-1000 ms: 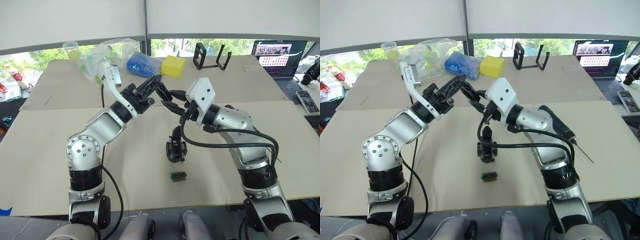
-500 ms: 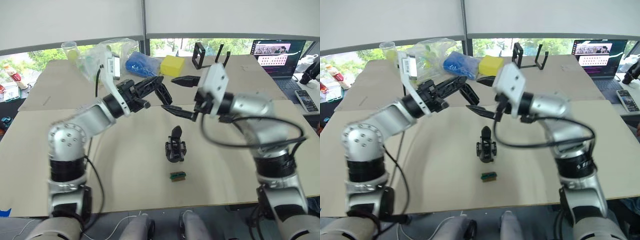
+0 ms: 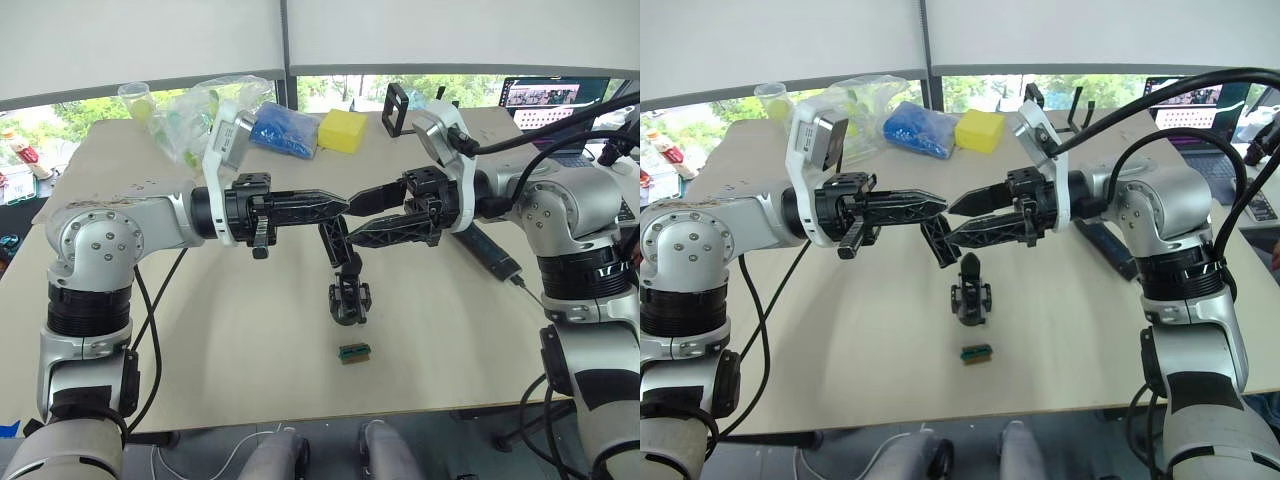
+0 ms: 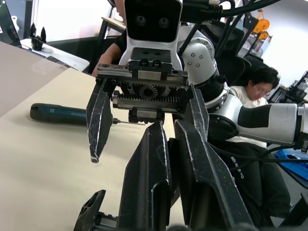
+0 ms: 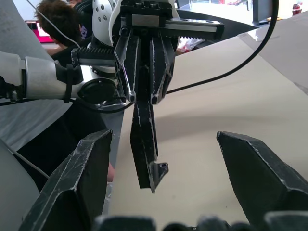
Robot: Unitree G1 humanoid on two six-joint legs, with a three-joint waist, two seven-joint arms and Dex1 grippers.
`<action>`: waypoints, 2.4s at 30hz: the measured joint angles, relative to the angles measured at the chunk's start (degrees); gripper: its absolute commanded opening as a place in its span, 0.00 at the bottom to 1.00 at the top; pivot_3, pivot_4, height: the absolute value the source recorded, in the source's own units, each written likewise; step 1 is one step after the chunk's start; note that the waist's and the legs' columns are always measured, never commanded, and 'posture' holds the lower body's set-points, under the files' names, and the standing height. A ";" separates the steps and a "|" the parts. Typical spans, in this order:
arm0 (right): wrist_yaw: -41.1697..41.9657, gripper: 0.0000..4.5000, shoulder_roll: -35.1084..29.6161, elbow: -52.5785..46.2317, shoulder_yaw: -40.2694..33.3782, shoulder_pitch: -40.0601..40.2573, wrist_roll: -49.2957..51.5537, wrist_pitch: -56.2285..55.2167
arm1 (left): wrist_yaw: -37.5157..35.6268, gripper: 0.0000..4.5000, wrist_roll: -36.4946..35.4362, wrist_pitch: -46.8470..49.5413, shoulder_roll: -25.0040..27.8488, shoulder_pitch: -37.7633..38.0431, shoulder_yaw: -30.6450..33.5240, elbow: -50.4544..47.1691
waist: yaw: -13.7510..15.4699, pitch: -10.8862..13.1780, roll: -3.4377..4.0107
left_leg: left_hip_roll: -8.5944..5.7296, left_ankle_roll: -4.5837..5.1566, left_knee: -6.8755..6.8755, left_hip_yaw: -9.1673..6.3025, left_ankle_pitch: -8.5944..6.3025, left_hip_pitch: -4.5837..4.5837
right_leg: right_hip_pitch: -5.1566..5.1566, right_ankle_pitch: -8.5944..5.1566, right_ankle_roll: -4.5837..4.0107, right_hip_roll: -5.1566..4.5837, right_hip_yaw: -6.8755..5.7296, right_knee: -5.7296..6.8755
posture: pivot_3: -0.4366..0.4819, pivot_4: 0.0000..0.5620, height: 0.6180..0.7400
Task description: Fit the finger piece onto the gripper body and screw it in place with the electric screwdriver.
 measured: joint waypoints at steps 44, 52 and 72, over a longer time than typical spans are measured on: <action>2.16 0.07 0.85 -5.69 0.89 5.40 -1.71 -11.92 | -9.17 0.90 9.90 -4.46 4.10 1.33 -2.25 -0.84 | -0.25 -0.01 0.01 | -0.02 -0.02 0.27 0.01 0.02 -0.45 | -0.53 0.00 0.00 -0.02 -0.04 0.37 | 0.48 0.27 0.98; 2.63 0.07 -0.28 -6.70 -0.25 14.01 -5.23 -22.26 | -21.04 1.00 36.70 -30.72 10.31 18.78 -17.13 -2.70 | 0.47 -0.01 0.03 | -0.06 -0.01 0.23 0.07 0.04 -0.50 | -0.50 0.02 -0.04 -0.07 -0.05 0.08 | 0.48 0.27 0.98; 2.54 0.07 -3.51 -11.44 -0.14 20.15 -7.15 -24.44 | -12.23 1.00 54.64 -48.14 -16.58 20.31 -23.95 19.67 | 1.35 -0.02 0.03 | -0.08 0.07 0.47 0.08 0.04 -0.60 | -0.51 0.03 -0.03 -0.13 -0.09 0.20 | 0.48 0.27 0.98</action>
